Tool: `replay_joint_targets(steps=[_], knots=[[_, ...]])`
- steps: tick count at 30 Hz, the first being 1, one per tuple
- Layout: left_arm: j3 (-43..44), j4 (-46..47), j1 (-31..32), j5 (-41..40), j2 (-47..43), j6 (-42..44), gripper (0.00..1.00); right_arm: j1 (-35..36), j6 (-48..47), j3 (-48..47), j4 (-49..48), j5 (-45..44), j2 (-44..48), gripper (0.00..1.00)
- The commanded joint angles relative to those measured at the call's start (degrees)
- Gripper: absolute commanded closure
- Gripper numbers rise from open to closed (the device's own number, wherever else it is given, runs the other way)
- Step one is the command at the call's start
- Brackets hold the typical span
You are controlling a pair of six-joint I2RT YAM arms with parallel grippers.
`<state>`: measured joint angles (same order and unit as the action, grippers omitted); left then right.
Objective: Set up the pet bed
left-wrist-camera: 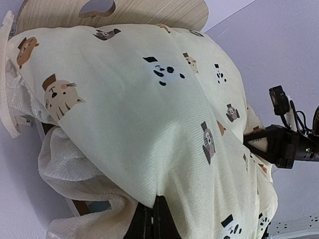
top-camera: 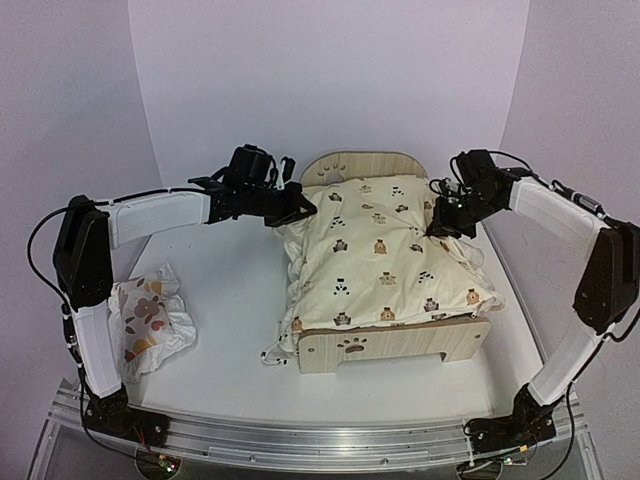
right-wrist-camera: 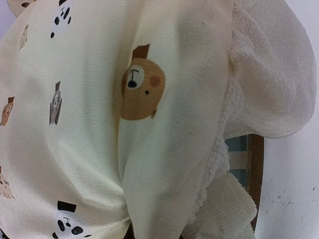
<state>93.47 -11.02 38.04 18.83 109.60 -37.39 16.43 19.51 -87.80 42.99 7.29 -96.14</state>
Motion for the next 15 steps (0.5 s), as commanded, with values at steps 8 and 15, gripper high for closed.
replay_joint_targets(steps=[8, 15], knots=[[1.03, 5.09, -0.12, -2.65, 1.22, 6.22, 0.99, -0.2, -2.65, 6.35, -10.81, -5.28, -0.05, 1.0], [-1.68, 2.23, -0.16, -12.21, -2.0, 15.75, 0.24, -0.18, -3.53, 7.76, -13.08, -7.29, 1.31, 0.35]])
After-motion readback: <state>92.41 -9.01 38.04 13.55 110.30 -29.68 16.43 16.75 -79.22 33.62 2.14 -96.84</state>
